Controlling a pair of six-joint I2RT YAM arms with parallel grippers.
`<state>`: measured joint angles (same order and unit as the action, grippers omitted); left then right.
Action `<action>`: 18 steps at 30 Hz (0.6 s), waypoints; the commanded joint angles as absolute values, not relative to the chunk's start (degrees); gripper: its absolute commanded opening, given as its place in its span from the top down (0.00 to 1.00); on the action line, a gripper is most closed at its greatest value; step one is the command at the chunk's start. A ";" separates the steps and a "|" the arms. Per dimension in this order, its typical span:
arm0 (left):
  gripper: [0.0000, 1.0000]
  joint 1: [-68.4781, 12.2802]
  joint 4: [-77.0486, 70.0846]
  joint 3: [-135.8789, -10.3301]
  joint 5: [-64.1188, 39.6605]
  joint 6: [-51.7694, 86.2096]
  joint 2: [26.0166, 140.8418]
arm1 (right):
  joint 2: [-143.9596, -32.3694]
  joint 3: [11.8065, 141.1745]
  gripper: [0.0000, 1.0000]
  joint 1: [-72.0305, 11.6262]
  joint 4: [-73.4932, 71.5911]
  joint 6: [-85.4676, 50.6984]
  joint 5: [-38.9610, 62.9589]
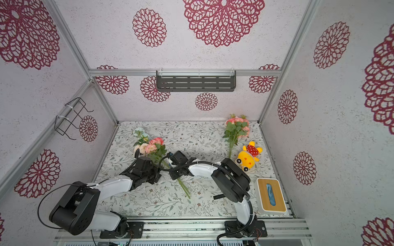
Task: Wrap bouquets with tape
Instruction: Wrap the tape around the bouquet.
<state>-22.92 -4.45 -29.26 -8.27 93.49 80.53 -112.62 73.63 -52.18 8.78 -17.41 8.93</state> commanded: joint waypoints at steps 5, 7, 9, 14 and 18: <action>0.46 -23.20 -3.76 -28.57 -4.02 95.19 72.94 | -112.39 74.53 1.00 -51.66 7.71 -19.44 9.32; 0.45 -23.14 -2.94 -29.47 -4.25 94.54 72.31 | -112.86 74.93 1.00 -51.61 8.21 -19.17 9.66; 0.44 -23.20 -2.86 -30.69 -5.34 92.68 73.37 | -113.13 75.08 1.00 -51.65 8.43 -19.07 10.01; 0.45 -24.93 -7.54 -30.34 -8.91 95.26 78.97 | -113.17 75.86 1.00 -51.64 8.48 -19.07 10.99; 0.45 -25.16 -11.70 -29.74 -9.80 96.17 81.28 | -112.95 76.29 1.00 -51.60 8.11 -19.69 11.54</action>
<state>-24.77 -7.79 -29.91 -8.54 94.78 80.51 -113.06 74.39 -52.01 8.88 -18.24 10.66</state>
